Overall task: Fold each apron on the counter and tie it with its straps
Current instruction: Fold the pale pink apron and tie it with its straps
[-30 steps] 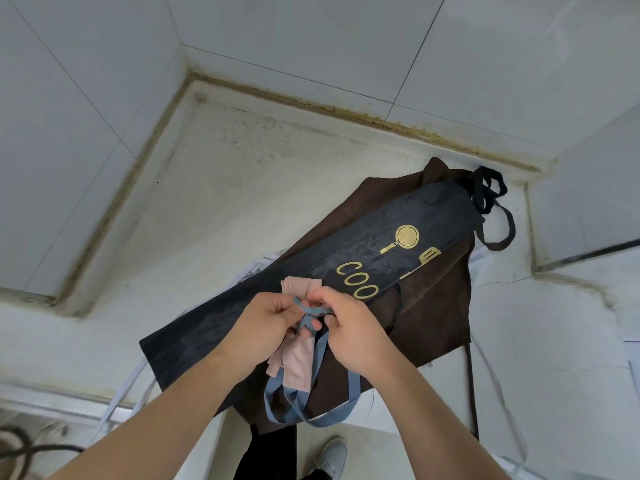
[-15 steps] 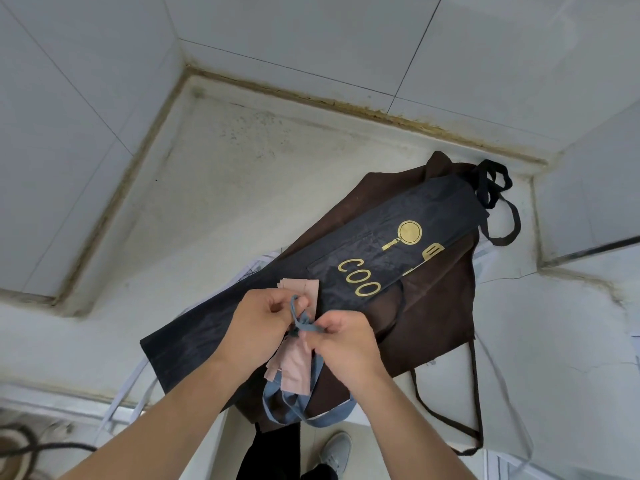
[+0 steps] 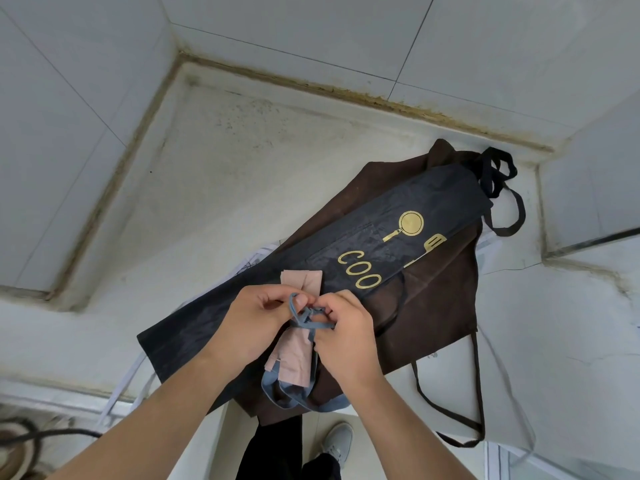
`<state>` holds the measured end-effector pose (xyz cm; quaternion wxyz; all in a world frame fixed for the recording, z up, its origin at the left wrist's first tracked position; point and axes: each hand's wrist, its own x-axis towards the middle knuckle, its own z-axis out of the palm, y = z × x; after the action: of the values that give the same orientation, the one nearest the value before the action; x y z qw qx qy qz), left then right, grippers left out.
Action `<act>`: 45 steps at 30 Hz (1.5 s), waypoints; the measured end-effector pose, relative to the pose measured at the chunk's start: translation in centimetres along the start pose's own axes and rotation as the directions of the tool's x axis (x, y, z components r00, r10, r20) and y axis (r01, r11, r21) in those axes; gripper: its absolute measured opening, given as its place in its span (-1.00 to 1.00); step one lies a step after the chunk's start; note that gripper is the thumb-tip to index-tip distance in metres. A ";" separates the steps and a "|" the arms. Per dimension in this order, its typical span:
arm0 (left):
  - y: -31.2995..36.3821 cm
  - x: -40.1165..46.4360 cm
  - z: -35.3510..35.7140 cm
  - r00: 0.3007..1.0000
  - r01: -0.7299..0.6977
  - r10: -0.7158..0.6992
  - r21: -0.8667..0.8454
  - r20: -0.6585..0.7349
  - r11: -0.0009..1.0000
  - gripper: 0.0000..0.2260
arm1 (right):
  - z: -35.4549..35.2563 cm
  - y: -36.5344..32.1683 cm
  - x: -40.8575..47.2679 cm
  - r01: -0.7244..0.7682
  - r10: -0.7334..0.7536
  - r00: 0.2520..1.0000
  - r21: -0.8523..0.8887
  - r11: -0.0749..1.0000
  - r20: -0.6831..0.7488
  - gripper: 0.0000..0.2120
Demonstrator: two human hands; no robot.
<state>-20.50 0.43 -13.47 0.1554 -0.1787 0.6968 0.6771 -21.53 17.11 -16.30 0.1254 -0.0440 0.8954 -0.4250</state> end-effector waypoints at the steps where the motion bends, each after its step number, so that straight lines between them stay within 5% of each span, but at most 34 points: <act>1: -0.1 0.1 0.0 1.000 0.003 -0.003 0.010 -0.020 1.000 -0.88 | -0.1 0.1 0.1 -0.012 0.012 1.000 0.014 1.000 -0.013 -0.68; 8: -0.9 0.4 -0.5 0.997 0.059 -0.055 0.066 -0.063 0.996 -0.89 | -2.0 0.8 0.3 0.026 -0.025 1.000 0.078 0.997 -0.015 -0.72; 11: -1.0 0.3 -0.5 0.995 0.087 -0.083 0.060 -0.053 0.994 -0.87 | -3.0 0.6 0.6 -0.035 0.017 0.996 0.196 0.980 0.089 -0.82; 13: -0.9 0.1 -0.3 0.992 0.122 -0.123 -0.017 -0.031 0.992 -0.83 | -3.5 0.2 0.8 -0.204 0.116 0.971 0.470 0.859 0.210 -0.94; 15: -0.8 0.1 -0.2 0.979 0.202 -0.206 -0.135 -0.012 0.970 -0.78 | -3.4 -0.1 0.7 -0.378 0.188 0.924 0.730 0.569 0.332 -0.85; 18: -1.1 0.4 -0.5 0.929 0.327 -0.363 -0.304 -0.069 0.895 -0.76 | -3.0 0.5 0.3 -0.469 0.327 0.862 0.854 0.226 0.387 -0.74; 25: -2.2 0.4 0.3 0.758 0.433 -0.561 -0.388 -0.332 0.814 -0.75 | -2.2 1.7 0.8 -0.422 0.679 0.692 0.900 0.105 0.245 -0.67; 28: -2.0 0.6 0.8 0.754 0.443 -0.523 -0.280 -0.398 0.852 -0.75 | -2.2 1.2 1.4 -0.367 0.743 0.634 0.929 0.043 0.215 -0.75; 30: -2.1 0.3 0.6 0.793 0.455 -0.444 -0.080 -0.417 0.887 -0.73 | -2.3 0.7 1.5 -0.388 0.737 0.655 0.911 0.141 0.165 -0.78; 33: -2.1 -0.1 -0.4 0.853 0.480 -0.359 0.299 -0.379 0.824 -0.64 | -2.5 -0.2 1.0 -0.490 0.647 0.761 0.684 0.541 0.033 -0.81; 35: -1.6 -0.4 -0.6 0.877 0.467 -0.313 0.489 -0.365 0.737 -0.55 | -2.9 -0.7 0.7 -0.507 0.576 0.817 0.494 0.706 0.015 -0.92; 38: -0.7 -1.1 -0.5 0.941 0.255 -0.027 0.656 -0.336 0.710 -0.63 | -3.5 -0.9 0.2 -0.452 0.459 0.888 0.270 0.850 0.041 -0.79; 41: 0.4 -1.5 -0.4 0.966 -0.134 0.256 0.765 -0.042 0.630 -0.95 | -4.1 -1.0 -0.2 -0.296 0.300 0.949 -0.051 0.954 0.097 -0.74; 43: 0.1 -1.1 -0.2 0.948 -0.308 0.237 0.811 0.214 0.497 -0.72 | -4.2 -0.8 -0.3 -0.236 0.255 0.956 -0.138 0.962 0.142 -0.77; 45: 0.3 -0.9 0.5 0.948 -0.317 0.152 0.857 0.279 0.405 -0.58 | -4.1 -0.2 -0.3 -0.183 0.218 0.961 -0.200 0.962 0.168 -0.86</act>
<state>-19.87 0.95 -12.80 0.1831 0.0838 0.9512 0.2337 -22.33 20.07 -13.59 0.2476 -0.0040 0.9145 -0.3200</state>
